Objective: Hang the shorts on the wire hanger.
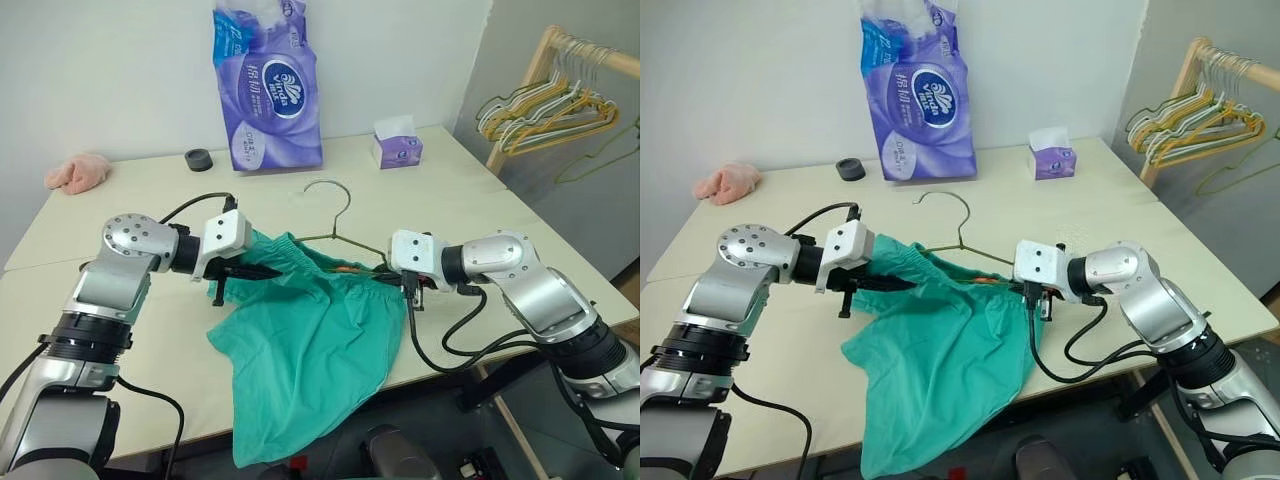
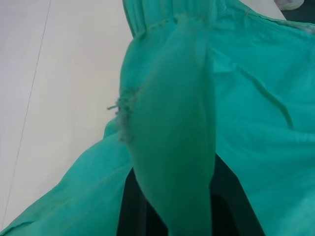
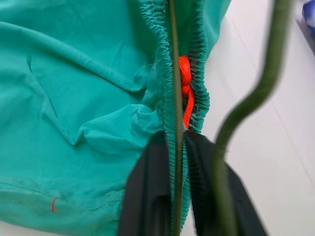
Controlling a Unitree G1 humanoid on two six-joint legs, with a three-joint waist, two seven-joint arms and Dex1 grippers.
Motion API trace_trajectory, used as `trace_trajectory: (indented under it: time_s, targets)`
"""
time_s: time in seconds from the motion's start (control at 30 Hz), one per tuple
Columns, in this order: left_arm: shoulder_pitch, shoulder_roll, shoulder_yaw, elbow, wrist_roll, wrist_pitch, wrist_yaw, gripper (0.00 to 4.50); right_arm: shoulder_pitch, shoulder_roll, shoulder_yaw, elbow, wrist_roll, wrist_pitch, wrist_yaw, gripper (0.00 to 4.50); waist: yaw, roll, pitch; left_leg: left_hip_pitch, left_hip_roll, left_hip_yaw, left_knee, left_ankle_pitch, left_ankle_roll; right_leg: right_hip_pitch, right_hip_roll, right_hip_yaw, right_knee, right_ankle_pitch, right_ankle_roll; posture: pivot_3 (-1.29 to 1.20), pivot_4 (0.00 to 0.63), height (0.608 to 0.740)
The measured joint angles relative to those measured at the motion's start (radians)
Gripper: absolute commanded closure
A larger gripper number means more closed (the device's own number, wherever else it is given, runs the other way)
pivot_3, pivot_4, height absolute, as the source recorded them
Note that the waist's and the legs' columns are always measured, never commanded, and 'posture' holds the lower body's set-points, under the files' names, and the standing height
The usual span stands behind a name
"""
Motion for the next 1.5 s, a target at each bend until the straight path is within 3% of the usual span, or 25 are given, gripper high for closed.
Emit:
trace_trajectory:
  time_s: [0.3, 0.43, 0.53, 0.7, 0.87, 1.07, 1.2, 1.33, 1.5]
  targets:
    - [0.009, -0.007, 0.0, -0.013, -0.001, -0.006, 0.024, 4.49, 0.002, -0.101, -0.019, 0.078, -0.025, -0.159, 0.046, 0.0, 0.002, 0.0, 0.0, 0.0, 0.0, 0.0, 0.0, 0.0, 0.0, 0.001, -0.001, 0.0, 0.0, 0.0, 0.0, -0.32, 0.016, 0.74]
    - [0.036, 0.011, 0.002, 0.005, 0.028, -0.01, 0.051, 4.5, 0.016, -0.205, -0.119, 0.209, -0.047, -0.17, 0.036, 0.0, 0.0, 0.0, 0.0, 0.0, 0.0, 0.001, 0.0, 0.0, 0.0, 0.001, -0.001, 0.0, 0.0, 0.0, 0.0, -0.32, 0.017, 0.74]
    - [0.048, 0.011, 0.002, 0.009, 0.032, -0.01, 0.055, 4.5, 0.069, -0.222, -0.217, 0.252, -0.003, -0.097, 0.032, 0.0, 0.0, -0.001, -0.001, 0.0, 0.0, 0.0, 0.0, 0.0, 0.0, 0.001, 0.0, 0.0, 0.0, 0.0, 0.0, -0.33, 0.02, 0.74]
    - [0.047, 0.01, 0.002, 0.009, 0.034, -0.013, 0.062, 4.5, 0.257, -0.107, -0.336, 0.107, 0.239, 0.271, 0.023, 0.0, -0.001, -0.001, -0.002, 0.0, 0.001, 0.0, 0.0, 0.0, 0.0, 0.001, 0.0, 0.0, 0.0, 0.0, 0.0, -0.33, 0.022, 0.74]
    - [0.046, 0.011, 0.002, 0.009, 0.033, -0.009, 0.062, 4.5, 0.349, 0.064, -0.39, -0.07, 0.374, 0.523, -0.131, 0.0, 0.001, -0.001, -0.003, 0.0, 0.001, 0.0, 0.0, 0.0, 0.0, 0.001, 0.0, 0.0, 0.001, 0.0, 0.0, -0.33, 0.024, 0.74]
    - [0.046, 0.011, 0.002, 0.007, 0.032, 0.004, 0.061, 4.5, 0.364, 0.238, -0.403, -0.116, 0.444, 0.687, -0.312, 0.0, 0.003, -0.001, -0.003, 0.0, 0.0, 0.0, 0.0, 0.0, 0.0, 0.001, 0.0, 0.0, 0.001, 0.0, 0.0, -0.32, 0.026, 0.74]
    - [0.046, 0.011, 0.002, 0.005, 0.031, 0.008, 0.062, 4.5, 0.357, 0.289, -0.395, -0.11, 0.458, 0.715, -0.389, 0.0, 0.003, -0.001, -0.003, 0.0, 0.0, 0.0, 0.0, 0.0, 0.0, 0.001, 0.0, 0.0, 0.001, 0.0, 0.0, -0.32, 0.026, 0.74]
    - [0.046, 0.011, 0.003, -0.004, 0.029, 0.022, 0.067, 4.5, 0.352, 0.313, -0.37, -0.077, 0.433, 0.698, -0.46, 0.92, 0.003, 0.0, -0.003, 0.0, 0.0, 0.0, 0.0, 0.0, 0.0, 0.001, 0.0, 0.0, 0.001, 0.0, 0.0, -0.31, 0.026, 0.74]
    - [0.046, 0.026, 0.023, -0.011, 0.027, 0.027, 0.074, 4.5, 0.353, 0.282, -0.344, -0.067, 0.389, 0.624, -0.487, 2.76, 0.004, -0.001, -0.003, 0.0, 0.0, 0.0, 0.0, 0.0, 0.0, 0.001, 0.0, 0.0, 0.001, 0.0, 0.0, -0.31, 0.026, 0.74]
